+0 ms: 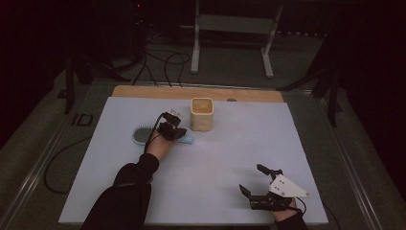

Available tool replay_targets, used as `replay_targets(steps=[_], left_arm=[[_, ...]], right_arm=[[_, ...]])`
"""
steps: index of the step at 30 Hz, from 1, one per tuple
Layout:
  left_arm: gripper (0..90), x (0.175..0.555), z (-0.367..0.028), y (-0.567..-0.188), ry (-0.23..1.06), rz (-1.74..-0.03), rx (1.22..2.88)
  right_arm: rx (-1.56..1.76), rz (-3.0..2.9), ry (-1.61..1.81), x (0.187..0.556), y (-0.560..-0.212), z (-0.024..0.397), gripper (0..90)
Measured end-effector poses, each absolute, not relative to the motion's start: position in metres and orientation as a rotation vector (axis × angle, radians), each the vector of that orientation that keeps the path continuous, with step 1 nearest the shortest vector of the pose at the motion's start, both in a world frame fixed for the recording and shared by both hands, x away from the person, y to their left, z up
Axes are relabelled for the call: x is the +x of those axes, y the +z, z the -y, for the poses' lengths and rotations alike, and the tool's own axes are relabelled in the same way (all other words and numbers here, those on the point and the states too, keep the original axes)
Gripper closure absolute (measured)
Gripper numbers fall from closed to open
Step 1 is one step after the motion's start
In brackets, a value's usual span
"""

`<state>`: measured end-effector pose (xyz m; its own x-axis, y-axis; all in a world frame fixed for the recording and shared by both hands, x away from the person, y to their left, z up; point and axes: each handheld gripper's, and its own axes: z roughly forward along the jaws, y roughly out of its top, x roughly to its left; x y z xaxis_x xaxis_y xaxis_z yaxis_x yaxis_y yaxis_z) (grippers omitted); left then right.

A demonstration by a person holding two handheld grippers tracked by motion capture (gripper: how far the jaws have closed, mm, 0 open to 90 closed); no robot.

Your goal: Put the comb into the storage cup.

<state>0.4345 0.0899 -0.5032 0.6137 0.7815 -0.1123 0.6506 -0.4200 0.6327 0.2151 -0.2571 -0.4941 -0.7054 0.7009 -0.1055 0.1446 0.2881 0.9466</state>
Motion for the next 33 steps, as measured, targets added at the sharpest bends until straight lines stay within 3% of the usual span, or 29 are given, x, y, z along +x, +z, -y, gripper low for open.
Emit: replay_targets(steps=[33], left_arm=[[89.9, 0.381, -0.114, -0.502, 0.202, -1.038, 2.307]], right_arm=[[0.756, -2.048, 1.42, 0.215, -0.494, 0.257, 10.0]])
